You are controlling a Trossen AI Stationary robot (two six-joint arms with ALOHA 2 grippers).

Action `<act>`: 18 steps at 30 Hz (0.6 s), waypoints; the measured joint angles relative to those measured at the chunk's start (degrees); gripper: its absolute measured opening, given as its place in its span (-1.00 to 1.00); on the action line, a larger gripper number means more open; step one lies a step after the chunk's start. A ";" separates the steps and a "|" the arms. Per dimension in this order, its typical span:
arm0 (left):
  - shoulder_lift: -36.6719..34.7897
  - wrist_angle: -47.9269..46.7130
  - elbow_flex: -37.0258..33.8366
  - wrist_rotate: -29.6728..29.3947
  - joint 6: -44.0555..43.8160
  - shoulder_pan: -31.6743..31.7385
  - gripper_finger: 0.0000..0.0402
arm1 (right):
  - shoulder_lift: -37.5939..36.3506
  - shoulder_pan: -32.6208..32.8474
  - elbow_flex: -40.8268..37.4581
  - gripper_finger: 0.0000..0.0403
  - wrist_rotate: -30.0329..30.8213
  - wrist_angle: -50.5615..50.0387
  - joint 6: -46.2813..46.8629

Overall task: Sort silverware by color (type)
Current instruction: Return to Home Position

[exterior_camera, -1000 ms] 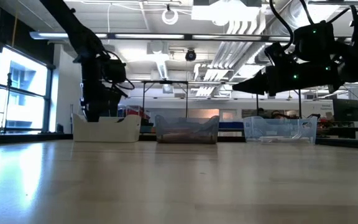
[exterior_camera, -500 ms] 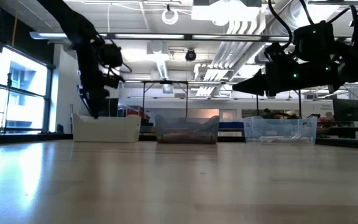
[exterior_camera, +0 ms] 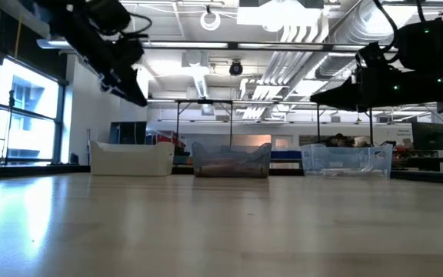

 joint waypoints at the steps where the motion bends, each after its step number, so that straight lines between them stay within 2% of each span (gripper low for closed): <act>1: -1.50 4.26 -2.46 0.74 -0.47 -1.84 -0.71 | -1.29 0.00 -0.37 -1.00 -0.01 -1.19 0.07; 7: -7.13 29.85 -17.06 3.59 -1.79 -12.14 -0.97 | -7.61 0.21 0.04 -1.00 0.61 -11.61 0.11; 12: -8.36 46.88 -27.14 3.39 -0.87 -18.15 -0.98 | -13.99 1.70 0.04 -1.00 0.61 -17.30 -1.42; 18: -9.27 61.49 -35.98 2.89 -1.29 -22.36 -1.00 | -21.64 1.88 0.04 -1.00 0.63 -30.47 0.19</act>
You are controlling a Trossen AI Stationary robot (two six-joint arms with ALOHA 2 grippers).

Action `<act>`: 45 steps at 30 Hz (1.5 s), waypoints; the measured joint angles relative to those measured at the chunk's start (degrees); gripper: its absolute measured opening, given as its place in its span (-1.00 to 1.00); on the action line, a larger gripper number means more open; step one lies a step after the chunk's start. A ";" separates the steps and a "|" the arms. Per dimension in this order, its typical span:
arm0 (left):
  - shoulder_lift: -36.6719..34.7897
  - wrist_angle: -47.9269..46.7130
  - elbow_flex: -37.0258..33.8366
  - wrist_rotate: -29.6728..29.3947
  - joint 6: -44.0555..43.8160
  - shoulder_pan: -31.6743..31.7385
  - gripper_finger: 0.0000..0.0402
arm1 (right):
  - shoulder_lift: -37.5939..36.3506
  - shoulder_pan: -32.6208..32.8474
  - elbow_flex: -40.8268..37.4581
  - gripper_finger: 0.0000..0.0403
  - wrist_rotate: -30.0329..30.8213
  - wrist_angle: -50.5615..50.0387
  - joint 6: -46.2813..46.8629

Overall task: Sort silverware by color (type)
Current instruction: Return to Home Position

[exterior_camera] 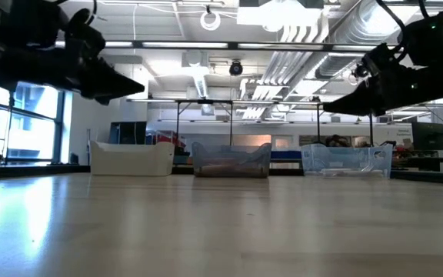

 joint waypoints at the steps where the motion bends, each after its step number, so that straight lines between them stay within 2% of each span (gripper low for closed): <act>1: 0.00 1.09 -0.94 -0.35 0.33 -0.33 -1.00 | -0.91 0.00 0.00 -1.00 0.00 -1.08 0.39; 7: 0.05 5.02 -4.31 -5.62 2.32 -1.39 -1.00 | -4.68 -0.17 0.00 -1.00 0.00 -1.53 -1.37; 11: -0.67 6.16 -4.28 -6.52 5.87 -2.13 -1.00 | -6.47 -0.64 0.00 -1.00 -0.02 -3.73 -0.67; 18: -6.19 3.47 -4.26 -7.89 0.99 -3.58 -1.00 | -9.96 -1.31 0.00 -1.00 0.00 -8.49 -0.11; 22: -12.67 -2.73 -4.21 -10.57 1.47 -3.99 -1.00 | -13.72 -1.32 0.00 -1.00 0.01 -12.25 -0.10; 30: -29.32 -20.11 -4.21 -10.56 1.03 -3.84 -1.00 | -27.30 -3.02 -0.36 -1.00 -0.20 -25.25 2.46; 34: -36.86 -27.93 -4.21 -8.69 -1.24 -3.84 -1.00 | -34.73 -3.67 -0.35 -1.00 -0.69 -31.82 3.08; 37: -42.33 -34.62 -4.23 -10.20 -1.23 -3.84 -1.00 | -39.48 -3.65 -0.33 -1.00 -0.77 -34.10 3.58; 40: -48.21 -37.74 -4.23 -11.55 -0.98 -3.82 -1.00 | -42.57 -3.65 -0.33 -1.00 -1.13 -34.12 1.74; 42: -51.09 -38.05 -4.23 -10.42 -1.22 -3.82 -1.00 | -43.58 -3.67 -0.33 -1.00 -1.07 -34.12 1.14; 45: -50.93 -38.62 -4.21 -9.63 -1.07 -3.84 -1.00 | -43.83 -3.65 -0.33 -1.00 -0.93 -34.17 2.13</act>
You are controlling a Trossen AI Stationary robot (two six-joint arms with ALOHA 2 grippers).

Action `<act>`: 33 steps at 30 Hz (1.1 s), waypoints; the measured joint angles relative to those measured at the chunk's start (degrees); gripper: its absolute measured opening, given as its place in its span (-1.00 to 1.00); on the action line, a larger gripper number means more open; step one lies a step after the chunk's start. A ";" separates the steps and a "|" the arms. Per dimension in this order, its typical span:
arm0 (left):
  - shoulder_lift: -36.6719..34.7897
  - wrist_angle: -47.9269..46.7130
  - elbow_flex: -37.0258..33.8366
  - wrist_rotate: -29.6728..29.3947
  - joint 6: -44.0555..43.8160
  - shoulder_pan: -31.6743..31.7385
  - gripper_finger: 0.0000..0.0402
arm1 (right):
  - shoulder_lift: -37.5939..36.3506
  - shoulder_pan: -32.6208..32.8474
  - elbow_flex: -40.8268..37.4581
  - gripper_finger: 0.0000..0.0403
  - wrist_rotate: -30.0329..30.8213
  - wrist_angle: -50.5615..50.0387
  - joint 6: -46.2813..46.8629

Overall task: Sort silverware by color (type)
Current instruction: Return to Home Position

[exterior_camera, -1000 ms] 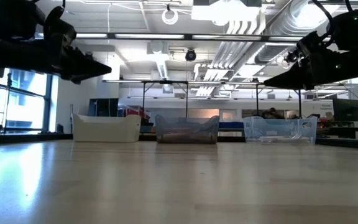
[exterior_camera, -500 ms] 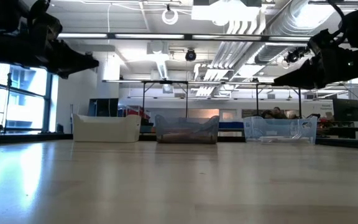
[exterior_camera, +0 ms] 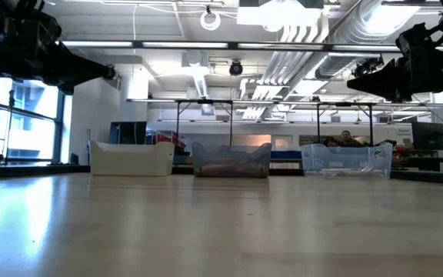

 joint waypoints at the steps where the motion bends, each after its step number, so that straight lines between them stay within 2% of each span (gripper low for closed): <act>1: 0.13 0.00 0.00 0.31 0.14 0.00 -1.00 | 0.10 0.00 0.00 -1.00 -0.01 0.00 0.59; 8: 1.27 0.52 0.00 -1.61 -1.83 0.76 -1.00 | 0.10 0.00 0.00 -1.00 0.91 -0.11 2.06; 15: 2.57 0.41 0.00 -0.77 -12.77 0.72 -1.00 | 0.10 0.00 0.00 -1.00 0.91 -0.15 2.39; 33: 2.57 0.44 0.00 -0.77 -11.91 0.70 -1.00 | 0.12 0.00 -0.02 -1.00 0.93 -0.17 2.33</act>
